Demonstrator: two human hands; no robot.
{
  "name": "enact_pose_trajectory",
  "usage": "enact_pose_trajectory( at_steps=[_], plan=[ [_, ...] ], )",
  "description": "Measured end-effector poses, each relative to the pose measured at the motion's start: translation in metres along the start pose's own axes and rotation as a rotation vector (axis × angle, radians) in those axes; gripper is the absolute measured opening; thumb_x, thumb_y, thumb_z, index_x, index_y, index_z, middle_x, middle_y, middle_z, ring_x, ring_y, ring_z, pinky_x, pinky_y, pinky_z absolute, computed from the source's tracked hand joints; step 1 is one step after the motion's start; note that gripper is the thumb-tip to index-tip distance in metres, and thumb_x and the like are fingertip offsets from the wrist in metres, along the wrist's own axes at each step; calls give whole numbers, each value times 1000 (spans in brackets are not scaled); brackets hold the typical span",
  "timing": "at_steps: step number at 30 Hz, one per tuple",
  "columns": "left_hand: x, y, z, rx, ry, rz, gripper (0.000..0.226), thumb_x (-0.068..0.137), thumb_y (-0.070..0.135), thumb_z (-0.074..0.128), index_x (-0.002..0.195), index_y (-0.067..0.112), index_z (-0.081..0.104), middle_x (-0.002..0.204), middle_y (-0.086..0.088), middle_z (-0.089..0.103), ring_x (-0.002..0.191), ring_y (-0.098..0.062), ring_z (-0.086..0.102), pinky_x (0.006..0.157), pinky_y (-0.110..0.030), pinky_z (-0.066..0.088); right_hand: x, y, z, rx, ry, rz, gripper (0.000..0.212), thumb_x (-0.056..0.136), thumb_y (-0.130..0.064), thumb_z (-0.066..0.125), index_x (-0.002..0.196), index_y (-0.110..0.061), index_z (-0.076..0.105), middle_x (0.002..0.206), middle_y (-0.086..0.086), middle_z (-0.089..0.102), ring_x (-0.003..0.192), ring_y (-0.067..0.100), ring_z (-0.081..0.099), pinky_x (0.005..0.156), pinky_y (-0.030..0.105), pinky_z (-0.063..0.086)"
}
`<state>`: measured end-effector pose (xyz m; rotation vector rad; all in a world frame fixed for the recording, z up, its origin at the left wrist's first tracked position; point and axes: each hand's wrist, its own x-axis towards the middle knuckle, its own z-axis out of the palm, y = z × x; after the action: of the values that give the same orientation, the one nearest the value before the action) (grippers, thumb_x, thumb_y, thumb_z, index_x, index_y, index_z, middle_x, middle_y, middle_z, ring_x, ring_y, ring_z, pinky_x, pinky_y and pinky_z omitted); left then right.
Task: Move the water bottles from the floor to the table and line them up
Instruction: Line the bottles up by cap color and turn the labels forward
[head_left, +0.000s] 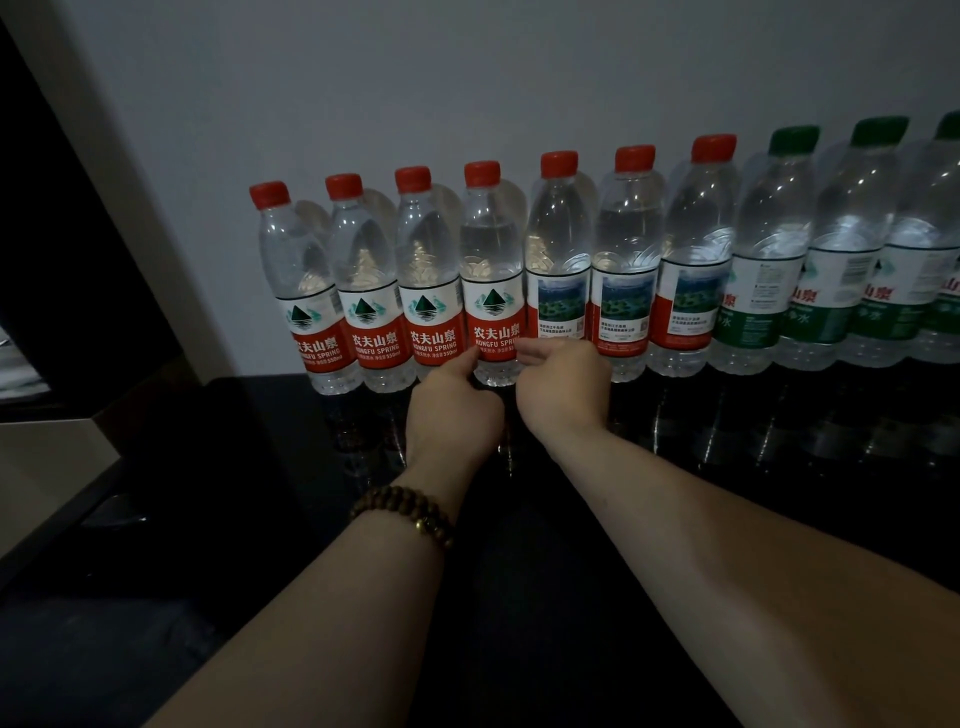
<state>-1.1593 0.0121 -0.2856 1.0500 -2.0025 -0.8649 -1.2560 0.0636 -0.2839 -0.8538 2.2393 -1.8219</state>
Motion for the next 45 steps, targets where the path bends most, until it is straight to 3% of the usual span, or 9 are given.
enact_pose_trajectory(
  at_steps=[6,11,16,19,22,26,31,38,45],
  plan=[
    [-4,1,1,-18,144,-16,51,78,3,59,124,21,70,115,4,72,72,6,47,60,-11,37,0,1,-1,22,12,-7,42,85,4,60,120,-15,75,114,2,76,108,14,70,97,31,55],
    [-12,13,1,42,179,24,48,80,7,59,123,24,72,114,2,74,94,-12,65,74,-20,46,-3,4,-12,49,101,-8,41,84,3,57,114,-16,77,108,0,77,101,14,71,88,26,54],
    [-22,30,12,101,29,93,57,76,6,59,128,27,68,115,5,73,80,-2,57,56,-8,32,8,15,-38,91,224,128,28,87,-2,63,98,-19,81,107,3,77,104,23,69,92,32,55],
    [-24,31,17,64,-30,80,57,78,1,59,129,23,68,117,8,71,102,-10,65,57,-2,30,17,21,-61,35,145,77,29,86,0,60,97,-18,81,106,2,77,104,20,69,90,29,53],
    [-30,30,19,73,-54,137,54,79,-3,57,124,22,71,103,17,68,95,-3,64,63,3,37,18,27,-85,-95,-29,-85,37,83,6,57,105,-14,80,106,1,77,102,14,69,96,31,55],
    [-34,32,27,230,-11,297,56,81,2,55,132,22,65,117,-4,72,106,-22,66,83,-24,50,15,32,-93,-148,-71,-177,49,80,13,54,116,-12,76,111,1,76,101,6,68,85,7,46],
    [-39,43,38,393,-29,391,60,82,4,56,138,25,55,118,-5,70,102,-29,67,82,-44,58,15,29,-90,-200,-155,-249,51,85,8,52,128,-12,70,129,6,69,122,19,63,109,31,46],
    [-28,39,38,207,129,291,62,79,-2,56,136,23,63,124,-2,71,112,-21,65,88,-23,49,16,34,-85,-258,-202,-291,57,89,0,55,142,-22,58,152,3,51,143,23,42,109,19,25],
    [-19,35,41,96,86,255,62,79,0,59,137,22,64,125,3,71,111,-5,60,76,6,31,22,36,-83,-217,-245,-266,65,86,0,53,146,-24,54,153,1,49,144,23,40,108,20,25]
  ],
)
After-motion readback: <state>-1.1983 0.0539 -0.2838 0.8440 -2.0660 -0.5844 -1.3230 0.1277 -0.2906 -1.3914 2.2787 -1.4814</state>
